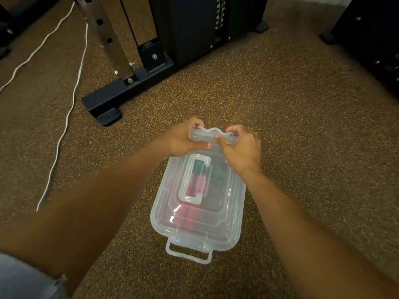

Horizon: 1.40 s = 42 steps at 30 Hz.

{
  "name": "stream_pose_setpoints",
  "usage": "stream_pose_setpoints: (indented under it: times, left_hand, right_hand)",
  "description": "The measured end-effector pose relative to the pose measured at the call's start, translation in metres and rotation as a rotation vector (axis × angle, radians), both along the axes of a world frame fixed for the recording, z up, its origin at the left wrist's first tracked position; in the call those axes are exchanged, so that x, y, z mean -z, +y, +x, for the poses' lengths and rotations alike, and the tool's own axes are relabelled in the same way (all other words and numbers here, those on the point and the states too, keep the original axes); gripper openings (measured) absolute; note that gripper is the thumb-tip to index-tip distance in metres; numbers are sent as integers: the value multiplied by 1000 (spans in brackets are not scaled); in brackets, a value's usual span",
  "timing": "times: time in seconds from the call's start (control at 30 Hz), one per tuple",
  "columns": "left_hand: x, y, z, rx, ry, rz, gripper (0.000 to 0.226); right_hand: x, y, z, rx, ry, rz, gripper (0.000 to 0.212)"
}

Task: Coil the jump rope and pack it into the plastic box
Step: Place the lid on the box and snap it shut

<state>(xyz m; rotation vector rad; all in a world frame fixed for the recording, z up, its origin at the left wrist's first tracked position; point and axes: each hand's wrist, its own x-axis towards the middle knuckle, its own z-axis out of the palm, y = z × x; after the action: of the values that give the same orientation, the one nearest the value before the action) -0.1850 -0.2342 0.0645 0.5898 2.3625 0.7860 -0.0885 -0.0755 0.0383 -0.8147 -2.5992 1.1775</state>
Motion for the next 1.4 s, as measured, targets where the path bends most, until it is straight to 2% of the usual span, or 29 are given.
stream_pose_setpoints:
  times: [0.13, 0.23, 0.37, 0.47, 0.57, 0.67, 0.77, 0.87, 0.97, 1.07, 1.2, 1.3, 1.4]
  left_hand:
    - [2, -3, 6, 13, 98, 10, 72]
    - [8, -9, 22, 59, 291, 31, 76]
    - [15, -40, 64, 156, 590, 144, 54]
    - [13, -79, 107, 229, 699, 170, 44]
    - [17, -120, 150, 350, 692, 111, 52]
    - [25, -149, 179, 429, 639, 35, 74]
    - [28, -158, 193, 438, 579, -80, 99]
    - [28, -155, 194, 441, 536, -152, 113]
    - [27, -152, 190, 451, 564, -191, 107]
    - [23, -155, 185, 442, 566, -146, 86]
    - [10, -161, 174, 455, 470, -42, 65]
    - [1, -160, 166, 485, 417, -42, 63]
    - [1, -161, 165, 498, 447, -75, 65]
  right_hand:
    - [2, 1, 0, -8, 15, 11, 38]
    - [-7, -5, 9, -9, 46, 27, 45]
    - [-16, -26, 54, -45, 218, 157, 38]
    - [-9, -55, 109, -148, 265, 204, 35]
    - [3, -80, 157, -268, 281, 296, 34]
    - [13, -94, 195, -358, 262, 362, 40]
    - [21, -99, 224, -487, 103, 460, 66]
    - [22, -94, 230, -586, -54, 616, 89]
    - [19, -90, 223, -574, -90, 652, 94]
    - [17, -93, 222, -549, -79, 642, 91]
    - [12, -85, 222, -538, -41, 468, 76]
    - [7, -74, 221, -565, -47, 318, 68]
    - [4, -74, 220, -567, -38, 282, 65]
